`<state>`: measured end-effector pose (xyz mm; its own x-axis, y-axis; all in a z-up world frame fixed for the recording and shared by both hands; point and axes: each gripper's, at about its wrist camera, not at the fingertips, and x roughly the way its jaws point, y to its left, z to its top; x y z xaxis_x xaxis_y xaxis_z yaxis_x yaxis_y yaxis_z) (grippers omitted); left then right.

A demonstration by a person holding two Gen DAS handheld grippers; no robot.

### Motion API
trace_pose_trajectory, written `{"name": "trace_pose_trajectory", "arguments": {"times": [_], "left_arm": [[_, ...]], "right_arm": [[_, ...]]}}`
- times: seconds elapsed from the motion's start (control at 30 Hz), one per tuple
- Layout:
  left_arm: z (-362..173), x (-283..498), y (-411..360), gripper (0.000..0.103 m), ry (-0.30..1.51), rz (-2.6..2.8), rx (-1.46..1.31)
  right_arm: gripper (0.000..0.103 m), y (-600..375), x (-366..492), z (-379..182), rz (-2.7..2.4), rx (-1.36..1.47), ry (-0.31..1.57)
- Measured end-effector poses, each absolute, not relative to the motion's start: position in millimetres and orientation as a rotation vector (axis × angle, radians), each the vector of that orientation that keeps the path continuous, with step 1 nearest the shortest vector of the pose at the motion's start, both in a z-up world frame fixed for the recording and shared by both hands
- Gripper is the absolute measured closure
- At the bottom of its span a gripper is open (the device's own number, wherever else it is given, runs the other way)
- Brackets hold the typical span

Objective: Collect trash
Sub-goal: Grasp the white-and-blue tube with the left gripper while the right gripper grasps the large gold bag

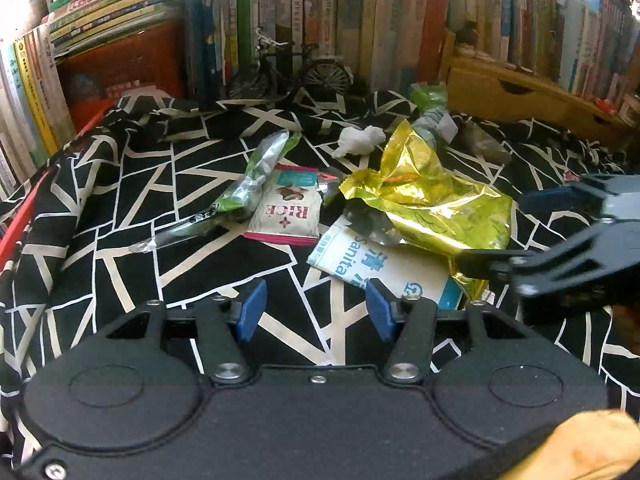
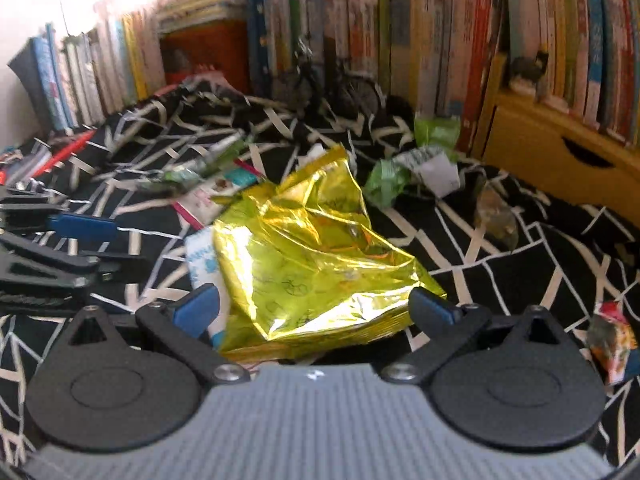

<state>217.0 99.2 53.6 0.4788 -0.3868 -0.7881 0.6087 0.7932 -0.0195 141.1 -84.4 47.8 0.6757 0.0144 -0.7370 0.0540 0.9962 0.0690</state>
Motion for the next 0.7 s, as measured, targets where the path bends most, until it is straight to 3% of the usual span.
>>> {"name": "trace_pose_trajectory", "arguments": {"times": [0.53, 0.6, 0.7], "left_arm": [[41.9, 202.0, 59.9, 0.05, 0.922, -0.664, 0.323], [41.3, 205.5, 54.7, 0.048, 0.956, -0.649, 0.282], [42.2, 208.3, 50.5, 0.037, 0.997, -0.596, 0.204]], "right_arm": [[0.0, -119.9, 174.4, 22.5, -0.182, 0.169, 0.831], [0.0, -119.9, 177.5, 22.3, -0.191, 0.157, 0.821], [0.0, -118.6, 182.0, 23.7, -0.191, 0.145, 0.805]]}}
